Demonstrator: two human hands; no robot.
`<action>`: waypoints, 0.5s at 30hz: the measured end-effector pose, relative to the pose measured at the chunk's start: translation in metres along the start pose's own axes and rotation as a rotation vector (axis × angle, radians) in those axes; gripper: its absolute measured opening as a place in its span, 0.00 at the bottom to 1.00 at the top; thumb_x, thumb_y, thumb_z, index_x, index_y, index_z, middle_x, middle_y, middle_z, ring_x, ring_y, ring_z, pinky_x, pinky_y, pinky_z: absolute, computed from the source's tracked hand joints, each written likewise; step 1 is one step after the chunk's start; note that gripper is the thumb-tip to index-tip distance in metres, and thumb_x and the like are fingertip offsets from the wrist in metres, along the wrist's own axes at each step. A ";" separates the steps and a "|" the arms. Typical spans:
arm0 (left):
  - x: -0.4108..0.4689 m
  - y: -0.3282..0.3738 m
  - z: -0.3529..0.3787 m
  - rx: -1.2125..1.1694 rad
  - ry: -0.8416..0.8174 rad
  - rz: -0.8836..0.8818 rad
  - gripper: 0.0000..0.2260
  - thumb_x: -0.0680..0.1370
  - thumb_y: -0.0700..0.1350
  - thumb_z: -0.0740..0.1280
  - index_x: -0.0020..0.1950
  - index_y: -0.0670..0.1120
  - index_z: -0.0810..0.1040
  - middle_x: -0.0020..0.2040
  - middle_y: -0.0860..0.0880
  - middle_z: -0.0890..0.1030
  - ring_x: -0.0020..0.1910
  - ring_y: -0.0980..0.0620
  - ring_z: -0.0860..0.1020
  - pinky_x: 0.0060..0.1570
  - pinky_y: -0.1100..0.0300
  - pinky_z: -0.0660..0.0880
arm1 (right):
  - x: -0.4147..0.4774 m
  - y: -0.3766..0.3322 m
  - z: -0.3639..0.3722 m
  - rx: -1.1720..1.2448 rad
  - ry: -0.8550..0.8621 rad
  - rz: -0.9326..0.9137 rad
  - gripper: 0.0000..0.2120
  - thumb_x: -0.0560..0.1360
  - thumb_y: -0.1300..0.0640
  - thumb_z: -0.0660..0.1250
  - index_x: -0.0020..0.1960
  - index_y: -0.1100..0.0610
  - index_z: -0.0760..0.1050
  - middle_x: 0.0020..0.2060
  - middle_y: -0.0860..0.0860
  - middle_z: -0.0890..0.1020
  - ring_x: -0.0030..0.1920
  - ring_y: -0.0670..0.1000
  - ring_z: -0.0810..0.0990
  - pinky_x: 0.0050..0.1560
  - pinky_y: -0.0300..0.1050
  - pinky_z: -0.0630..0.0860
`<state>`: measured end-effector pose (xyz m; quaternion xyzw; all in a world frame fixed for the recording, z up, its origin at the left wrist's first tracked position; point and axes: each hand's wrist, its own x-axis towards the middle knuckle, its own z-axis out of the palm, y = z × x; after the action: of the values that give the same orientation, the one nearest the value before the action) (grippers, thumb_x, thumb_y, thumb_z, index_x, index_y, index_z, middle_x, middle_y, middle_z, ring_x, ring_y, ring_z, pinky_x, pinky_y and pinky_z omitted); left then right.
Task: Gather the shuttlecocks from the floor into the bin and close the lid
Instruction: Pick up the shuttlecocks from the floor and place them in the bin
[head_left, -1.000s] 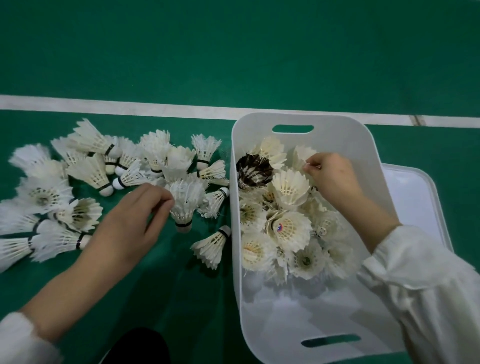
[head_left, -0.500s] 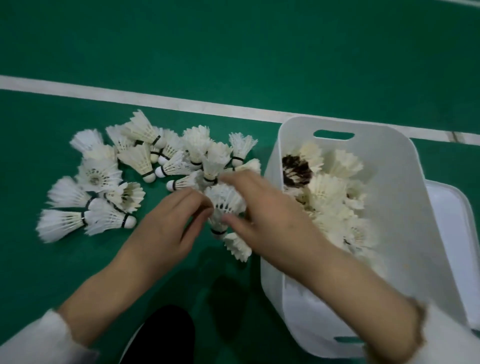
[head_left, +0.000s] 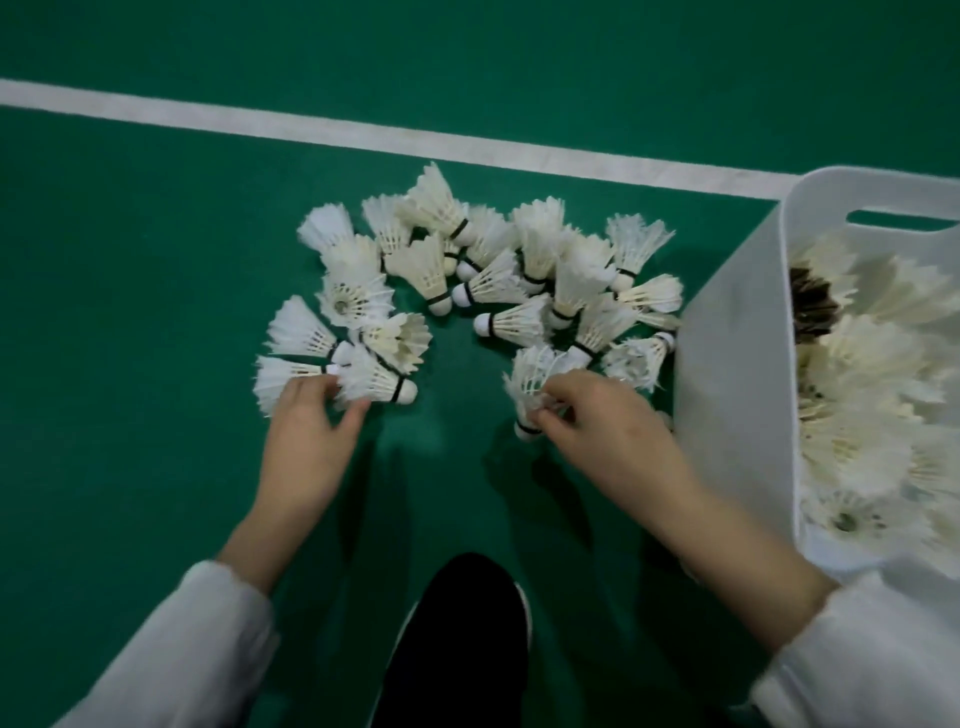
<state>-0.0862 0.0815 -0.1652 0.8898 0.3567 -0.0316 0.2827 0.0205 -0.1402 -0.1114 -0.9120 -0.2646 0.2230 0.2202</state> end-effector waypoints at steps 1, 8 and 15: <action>0.003 -0.001 0.004 -0.051 -0.007 -0.019 0.13 0.75 0.46 0.68 0.54 0.38 0.77 0.51 0.40 0.77 0.52 0.42 0.75 0.54 0.57 0.67 | 0.001 0.000 0.000 -0.011 -0.008 0.004 0.08 0.76 0.55 0.62 0.44 0.58 0.75 0.44 0.53 0.79 0.47 0.54 0.76 0.39 0.43 0.60; -0.007 0.008 0.009 -0.233 -0.151 0.002 0.08 0.73 0.48 0.67 0.42 0.47 0.69 0.39 0.46 0.79 0.37 0.47 0.78 0.42 0.54 0.75 | 0.001 0.004 0.003 0.029 -0.009 0.056 0.08 0.75 0.54 0.64 0.42 0.57 0.76 0.40 0.50 0.78 0.44 0.53 0.76 0.42 0.45 0.68; 0.011 0.027 0.009 0.237 0.008 0.062 0.19 0.76 0.64 0.56 0.54 0.49 0.65 0.34 0.48 0.78 0.36 0.45 0.77 0.35 0.54 0.71 | 0.003 0.002 0.007 0.051 0.019 0.020 0.07 0.75 0.55 0.64 0.43 0.59 0.76 0.40 0.52 0.79 0.44 0.53 0.76 0.43 0.46 0.69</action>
<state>-0.0593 0.0676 -0.1620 0.9278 0.3238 -0.0610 0.1748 0.0199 -0.1381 -0.1195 -0.9108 -0.2476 0.2231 0.2437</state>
